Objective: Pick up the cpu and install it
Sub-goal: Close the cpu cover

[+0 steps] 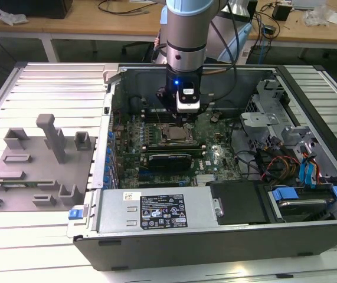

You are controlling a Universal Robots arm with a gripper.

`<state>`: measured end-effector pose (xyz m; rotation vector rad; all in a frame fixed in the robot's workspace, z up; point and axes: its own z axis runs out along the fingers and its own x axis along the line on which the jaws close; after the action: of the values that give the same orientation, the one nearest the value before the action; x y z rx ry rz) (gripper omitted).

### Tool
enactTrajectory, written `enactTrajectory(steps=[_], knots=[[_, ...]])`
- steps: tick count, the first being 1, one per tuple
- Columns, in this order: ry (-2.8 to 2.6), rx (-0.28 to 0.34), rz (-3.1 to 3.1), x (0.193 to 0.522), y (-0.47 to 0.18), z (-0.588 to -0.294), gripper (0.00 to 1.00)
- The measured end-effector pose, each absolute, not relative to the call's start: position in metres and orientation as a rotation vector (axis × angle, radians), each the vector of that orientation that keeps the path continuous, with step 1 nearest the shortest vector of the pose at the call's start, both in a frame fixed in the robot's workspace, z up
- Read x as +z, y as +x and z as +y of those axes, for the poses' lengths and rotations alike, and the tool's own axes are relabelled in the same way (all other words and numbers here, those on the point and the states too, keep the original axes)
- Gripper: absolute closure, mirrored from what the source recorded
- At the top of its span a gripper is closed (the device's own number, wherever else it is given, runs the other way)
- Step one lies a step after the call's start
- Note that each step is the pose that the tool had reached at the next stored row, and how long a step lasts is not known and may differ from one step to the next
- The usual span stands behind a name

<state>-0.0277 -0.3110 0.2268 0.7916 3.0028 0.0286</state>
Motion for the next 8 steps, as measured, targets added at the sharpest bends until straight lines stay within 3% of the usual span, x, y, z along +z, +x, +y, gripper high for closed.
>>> enactTrajectory(steps=[8], knots=[[0.680,0.031,3.031,0.2268,-0.0276,-0.3110,0.89]])
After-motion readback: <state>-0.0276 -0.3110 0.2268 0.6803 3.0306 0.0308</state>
